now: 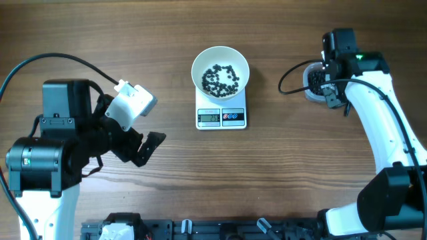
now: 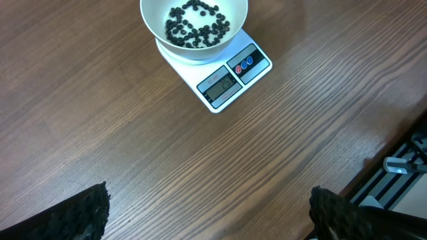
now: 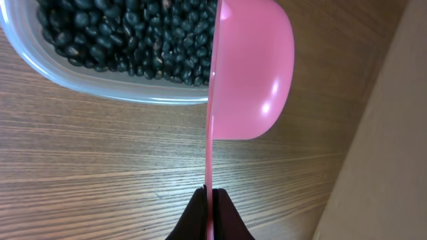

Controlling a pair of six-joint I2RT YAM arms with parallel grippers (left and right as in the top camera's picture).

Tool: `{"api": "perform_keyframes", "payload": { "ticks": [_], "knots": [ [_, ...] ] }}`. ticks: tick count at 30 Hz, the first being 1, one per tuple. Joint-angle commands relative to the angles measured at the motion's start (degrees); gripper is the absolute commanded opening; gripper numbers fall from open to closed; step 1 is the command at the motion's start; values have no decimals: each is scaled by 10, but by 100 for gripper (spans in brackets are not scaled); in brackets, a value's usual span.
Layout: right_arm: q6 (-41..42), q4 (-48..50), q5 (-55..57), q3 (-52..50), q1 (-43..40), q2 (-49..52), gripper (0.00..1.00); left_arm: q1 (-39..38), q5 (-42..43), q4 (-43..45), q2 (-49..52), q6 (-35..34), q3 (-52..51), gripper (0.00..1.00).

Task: Scoop item into bowl and weigh 150g on scale
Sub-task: 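Move the empty scoop with the right gripper back to the bean tub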

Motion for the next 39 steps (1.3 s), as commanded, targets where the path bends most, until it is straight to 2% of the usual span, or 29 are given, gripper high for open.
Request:
{"api": "perform_keyframes", "payload": {
  "ticks": [1,12,16,20,30,39],
  "knots": [
    [7,9,25,-7,7,12,4,4,9,0,-2,11,8,100],
    [18,48,102,-7,7,88,4,4,9,0,-2,11,8,100],
    [-2,52,98,-7,7,103,4,4,9,0,-2,11,8,100],
    [-32,50,4,-7,7,105,4,4,9,0,-2,11,8,100],
    [-45,51,-122,-7,4,105,4,4,9,0,-2,11,8,100],
    [-29,59,-277,-7,-51,105,4,4,9,0,-2,11,8,100]
  ]
}}
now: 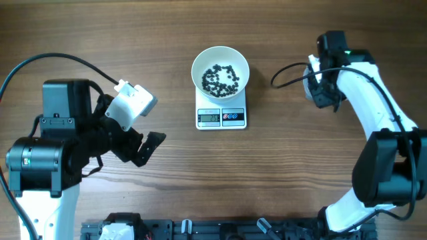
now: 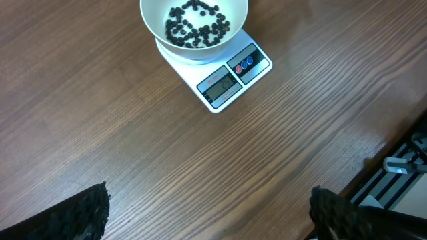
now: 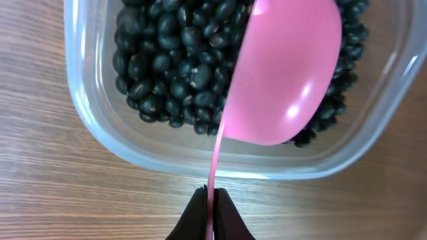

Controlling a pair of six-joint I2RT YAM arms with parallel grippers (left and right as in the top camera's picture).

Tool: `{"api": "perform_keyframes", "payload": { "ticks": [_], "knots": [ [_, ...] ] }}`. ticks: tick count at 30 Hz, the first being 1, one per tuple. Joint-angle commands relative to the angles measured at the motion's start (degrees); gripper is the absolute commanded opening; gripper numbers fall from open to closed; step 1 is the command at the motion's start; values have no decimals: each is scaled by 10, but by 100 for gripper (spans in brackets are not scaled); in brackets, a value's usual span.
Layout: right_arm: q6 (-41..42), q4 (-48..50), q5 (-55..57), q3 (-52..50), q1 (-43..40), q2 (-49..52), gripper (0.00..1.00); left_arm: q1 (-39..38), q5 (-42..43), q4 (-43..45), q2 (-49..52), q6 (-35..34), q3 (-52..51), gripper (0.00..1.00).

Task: Scoop item into bowl and weigh 150g on scale
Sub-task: 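Move the empty scoop with the right gripper back to the bean tub, then scoop more black beans from the tub with the right gripper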

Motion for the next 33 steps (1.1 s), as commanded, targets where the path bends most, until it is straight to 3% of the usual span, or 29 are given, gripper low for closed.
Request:
{"api": "perform_keyframes", "payload": {
  "ticks": [1,9,33],
  "knots": [
    [3,-4,-145,-2,-30,10,4,4,9,0,-2,11,8,100],
    [1,-9,-319,-2,-101,10,4,4,9,0,-2,11,8,100],
    [61,-42,-526,-3,-250,23,4,4,9,0,-2,11,8,100]
  ]
}}
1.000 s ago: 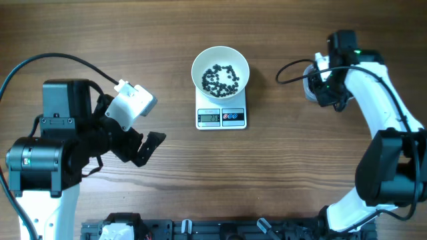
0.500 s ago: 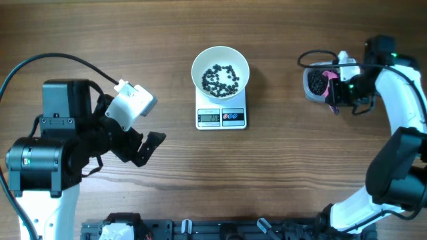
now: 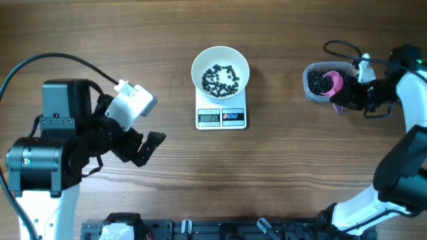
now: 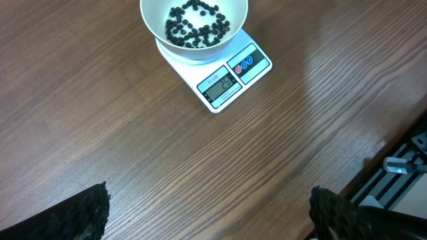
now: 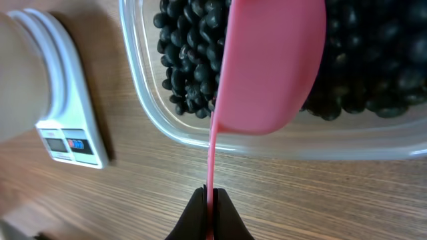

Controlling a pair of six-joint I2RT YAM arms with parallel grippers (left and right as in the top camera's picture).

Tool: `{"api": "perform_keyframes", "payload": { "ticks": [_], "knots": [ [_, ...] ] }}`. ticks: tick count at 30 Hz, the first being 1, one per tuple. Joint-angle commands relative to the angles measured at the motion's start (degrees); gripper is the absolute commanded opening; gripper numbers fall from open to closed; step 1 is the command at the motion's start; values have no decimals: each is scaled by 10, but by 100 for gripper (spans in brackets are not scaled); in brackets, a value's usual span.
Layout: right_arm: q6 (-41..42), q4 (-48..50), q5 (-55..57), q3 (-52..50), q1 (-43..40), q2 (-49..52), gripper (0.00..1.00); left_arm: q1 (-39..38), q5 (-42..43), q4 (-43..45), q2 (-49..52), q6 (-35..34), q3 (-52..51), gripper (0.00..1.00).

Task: Scoop item into bowl and weigh 150g on scale
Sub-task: 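Scoop more black beans from the tub with the right gripper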

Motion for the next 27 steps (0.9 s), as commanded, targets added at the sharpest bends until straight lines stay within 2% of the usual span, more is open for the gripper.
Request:
{"api": "perform_keyframes", "payload": {
  "ticks": [1,10,17,27],
  "knots": [
    [10,-1,-65,-2,-21,14,4,4,9,0,-2,11,8,100],
    [7,-5,-115,-2,-56,14,4,4,9,0,-2,11,8,100],
    [-31,-26,-151,-2,-65,14,4,4,9,0,-2,11,8,100],
    [-52,-42,-261,-2,-65,14,4,4,9,0,-2,11,8,100]
  ]
}}
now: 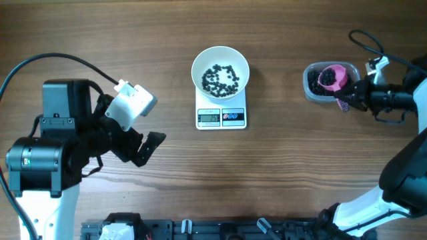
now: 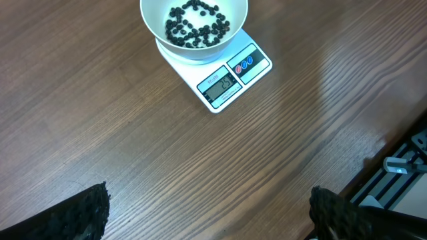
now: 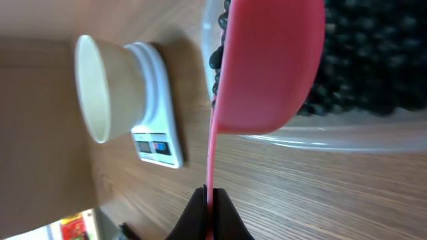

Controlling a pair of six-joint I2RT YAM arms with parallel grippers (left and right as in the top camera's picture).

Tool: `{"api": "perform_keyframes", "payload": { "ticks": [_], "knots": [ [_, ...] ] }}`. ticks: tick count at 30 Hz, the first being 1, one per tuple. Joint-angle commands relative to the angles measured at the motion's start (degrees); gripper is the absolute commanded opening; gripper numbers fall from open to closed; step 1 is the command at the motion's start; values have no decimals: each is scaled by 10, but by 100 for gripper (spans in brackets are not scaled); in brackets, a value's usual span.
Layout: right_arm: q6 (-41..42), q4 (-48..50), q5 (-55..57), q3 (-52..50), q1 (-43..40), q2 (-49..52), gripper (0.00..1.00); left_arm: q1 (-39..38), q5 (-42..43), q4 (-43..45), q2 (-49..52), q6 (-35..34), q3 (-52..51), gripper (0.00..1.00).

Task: Scoop item into bowl and weigh 150g on scale
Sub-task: 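Scoop more black beans from the tub with the right gripper, then carry the filled scoop with the right gripper over the white bowl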

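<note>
A white bowl (image 1: 220, 72) holding a thin layer of black beans stands on a white kitchen scale (image 1: 221, 117) at the table's middle. My right gripper (image 3: 211, 195) is shut on the handle of a pink scoop (image 1: 333, 77), whose cup holds beans and sits over a clear tub of black beans (image 1: 315, 83) at the right. In the right wrist view the scoop (image 3: 270, 63) covers part of the tub (image 3: 360, 133). My left gripper (image 2: 207, 207) hangs open over bare wood, well short of the scale (image 2: 227, 77).
A black cable (image 1: 365, 41) loops above the right arm. A dark rail (image 1: 200, 230) with fittings runs along the table's front edge. The left arm's bulky body (image 1: 67, 143) fills the left side.
The right arm has swung further right and the scoop has turned cup-up over the tub, now showing beans inside it. The left arm, bowl and scale have not moved.
The scoop first hung empty beside the tub, with the arm over it. Then its cup was down among the beans. Then the arm lay off to the right with the scoop in the tub, and now the scoop holds beans. The left gripper stayed open throughout.
</note>
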Motion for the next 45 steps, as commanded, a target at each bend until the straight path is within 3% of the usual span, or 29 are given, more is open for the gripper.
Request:
{"api": "perform_keyframes", "payload": {
  "ticks": [1,7,22,34,45],
  "knots": [
    [-22,-3,-85,-2,-2,13,4,4,9,0,-2,11,8,100],
    [-22,-17,-106,-2,12,12,5,4,9,0,-2,11,8,100],
    [-17,-17,-174,-2,136,-40,5,4,9,0,-2,11,8,100],
    [59,47,-214,-2,229,-94,5,4,9,0,-2,11,8,100],
    [53,159,-5,-2,355,-94,5,4,9,0,-2,11,8,100]
  ]
}}
